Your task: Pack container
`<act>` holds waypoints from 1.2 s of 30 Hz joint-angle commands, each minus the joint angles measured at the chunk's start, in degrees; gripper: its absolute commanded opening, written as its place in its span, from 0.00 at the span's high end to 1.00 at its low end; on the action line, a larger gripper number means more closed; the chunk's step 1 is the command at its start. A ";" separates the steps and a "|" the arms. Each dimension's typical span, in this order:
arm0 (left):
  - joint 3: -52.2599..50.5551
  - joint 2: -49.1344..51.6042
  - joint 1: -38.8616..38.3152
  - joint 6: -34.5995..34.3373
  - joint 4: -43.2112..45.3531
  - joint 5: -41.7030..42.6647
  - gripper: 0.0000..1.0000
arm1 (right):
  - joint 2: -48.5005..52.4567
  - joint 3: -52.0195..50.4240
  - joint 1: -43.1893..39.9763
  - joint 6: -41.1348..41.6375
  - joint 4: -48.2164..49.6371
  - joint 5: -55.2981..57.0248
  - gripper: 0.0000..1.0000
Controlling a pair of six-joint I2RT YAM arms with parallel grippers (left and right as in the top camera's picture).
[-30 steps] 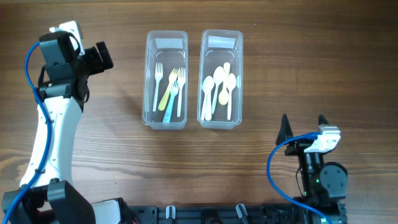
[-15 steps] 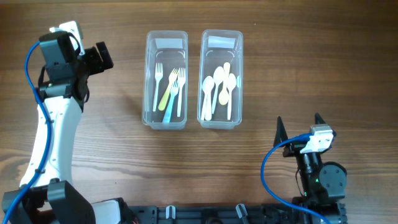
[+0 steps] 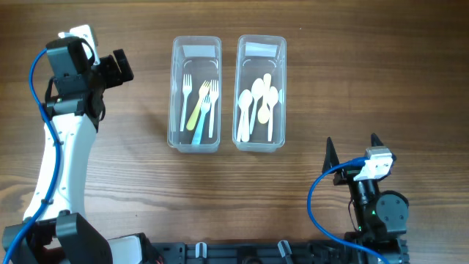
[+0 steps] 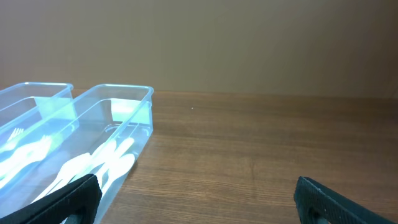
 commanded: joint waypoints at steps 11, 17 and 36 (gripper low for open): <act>0.22 -10.23 -0.83 -0.31 -10.10 -0.33 0.00 | -0.96 -0.31 -0.28 -1.01 0.46 -1.16 0.00; 0.02 -28.28 -3.45 -0.31 -17.22 -0.33 0.00 | -0.96 -0.31 -0.28 -1.01 0.44 -1.16 0.00; -1.09 -80.76 -7.43 -0.33 -37.09 0.15 0.00 | -0.96 -0.31 -0.28 -1.01 0.46 -1.16 0.00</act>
